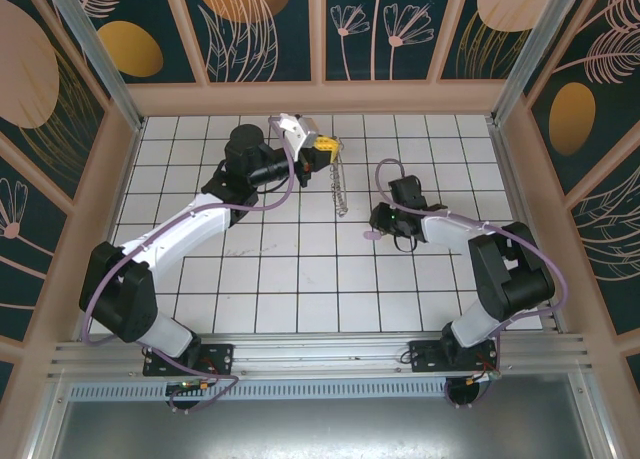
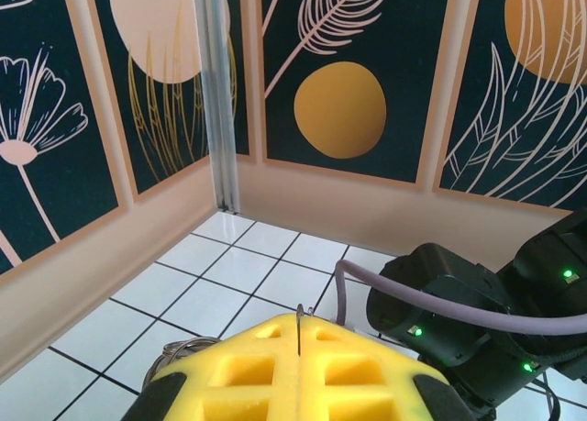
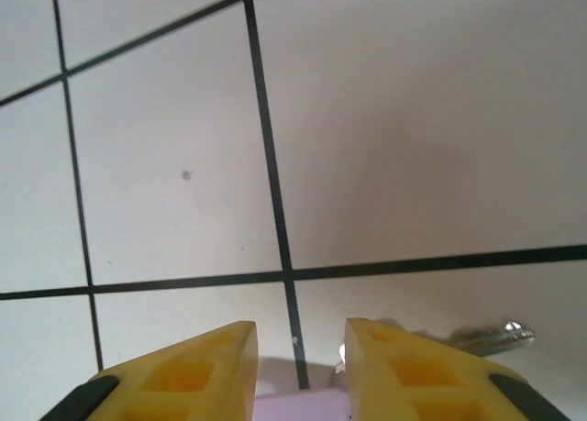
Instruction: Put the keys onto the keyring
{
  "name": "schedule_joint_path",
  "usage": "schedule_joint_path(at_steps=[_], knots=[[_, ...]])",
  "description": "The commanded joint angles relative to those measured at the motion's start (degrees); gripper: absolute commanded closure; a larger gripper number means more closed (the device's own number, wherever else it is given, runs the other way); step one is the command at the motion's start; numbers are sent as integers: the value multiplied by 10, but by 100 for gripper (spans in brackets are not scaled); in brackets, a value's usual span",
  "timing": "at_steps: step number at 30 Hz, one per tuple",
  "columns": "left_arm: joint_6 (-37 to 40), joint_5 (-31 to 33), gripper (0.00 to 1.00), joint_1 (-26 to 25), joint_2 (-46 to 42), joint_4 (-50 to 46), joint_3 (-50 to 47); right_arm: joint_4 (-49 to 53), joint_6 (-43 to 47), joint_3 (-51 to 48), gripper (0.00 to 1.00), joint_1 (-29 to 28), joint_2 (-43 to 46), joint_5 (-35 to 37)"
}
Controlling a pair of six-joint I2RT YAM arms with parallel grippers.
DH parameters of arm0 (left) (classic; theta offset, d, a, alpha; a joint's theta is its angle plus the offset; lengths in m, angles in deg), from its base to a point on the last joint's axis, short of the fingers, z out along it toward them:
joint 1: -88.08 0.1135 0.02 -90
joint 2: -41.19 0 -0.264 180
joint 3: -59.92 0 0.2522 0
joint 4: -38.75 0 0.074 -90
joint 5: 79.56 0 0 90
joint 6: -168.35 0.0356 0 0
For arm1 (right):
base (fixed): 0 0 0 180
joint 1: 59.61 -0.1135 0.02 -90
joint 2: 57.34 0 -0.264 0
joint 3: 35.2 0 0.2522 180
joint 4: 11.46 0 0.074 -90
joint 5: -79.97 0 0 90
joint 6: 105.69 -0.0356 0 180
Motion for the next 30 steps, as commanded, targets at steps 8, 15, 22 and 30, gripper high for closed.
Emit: schedule_joint_path(at_steps=[8, 15, 22, 30], knots=[[2, 9, 100, -4, -30, 49, -11, 100, -125, 11, 56, -8, 13, 47], [3, 12, 100, -4, -37, 61, -20, 140, -148, 42, 51, -17, -6, 66], [4, 12, 100, -3, -41, 73, -30, 165, -138, 85, 51, -18, -57, 60], [3, 16, 100, -4, -49, 86, -41, 200, -109, 122, 51, -40, -120, 55]])
